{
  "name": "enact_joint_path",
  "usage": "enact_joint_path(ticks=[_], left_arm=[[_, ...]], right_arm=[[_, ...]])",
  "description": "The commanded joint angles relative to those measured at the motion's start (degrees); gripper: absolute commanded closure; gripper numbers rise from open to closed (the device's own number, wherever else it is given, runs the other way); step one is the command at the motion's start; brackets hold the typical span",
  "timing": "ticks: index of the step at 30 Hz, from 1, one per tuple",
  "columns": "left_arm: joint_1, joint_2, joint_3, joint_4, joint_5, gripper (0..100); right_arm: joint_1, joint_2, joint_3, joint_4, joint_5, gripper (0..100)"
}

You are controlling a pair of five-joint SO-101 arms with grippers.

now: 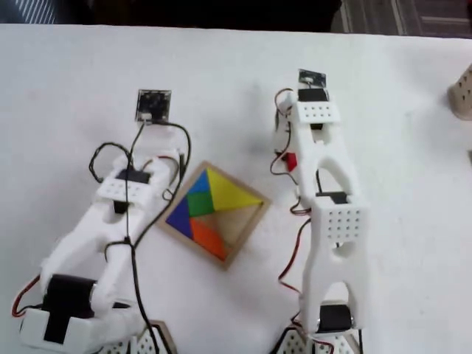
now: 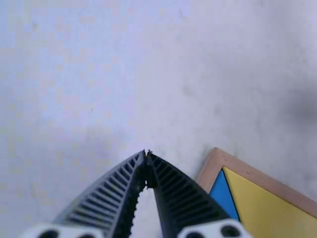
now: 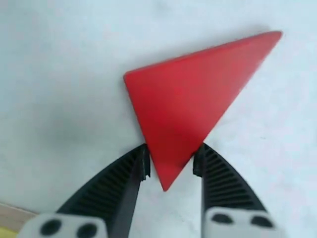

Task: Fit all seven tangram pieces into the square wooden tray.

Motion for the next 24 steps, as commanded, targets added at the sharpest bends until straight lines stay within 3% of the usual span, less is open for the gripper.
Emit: enact_joint_path(ticks=[1,15,24], left_arm=[[1.4,-0.1,-3.7,-1.5,-0.6,98],[1.5,-0.1,-3.8,-1.5,-0.6,98],[1.5,-0.1,-3.6,-1.5,-0.6,98]], right_arm=[[3.0,-4.2,-1.0,0.9,1.1,86.3],[5.2,-12.0,-1.0,5.8,5.4,88.6],[3.6,-3.3,-1.5,-13.8,5.7,89.9]])
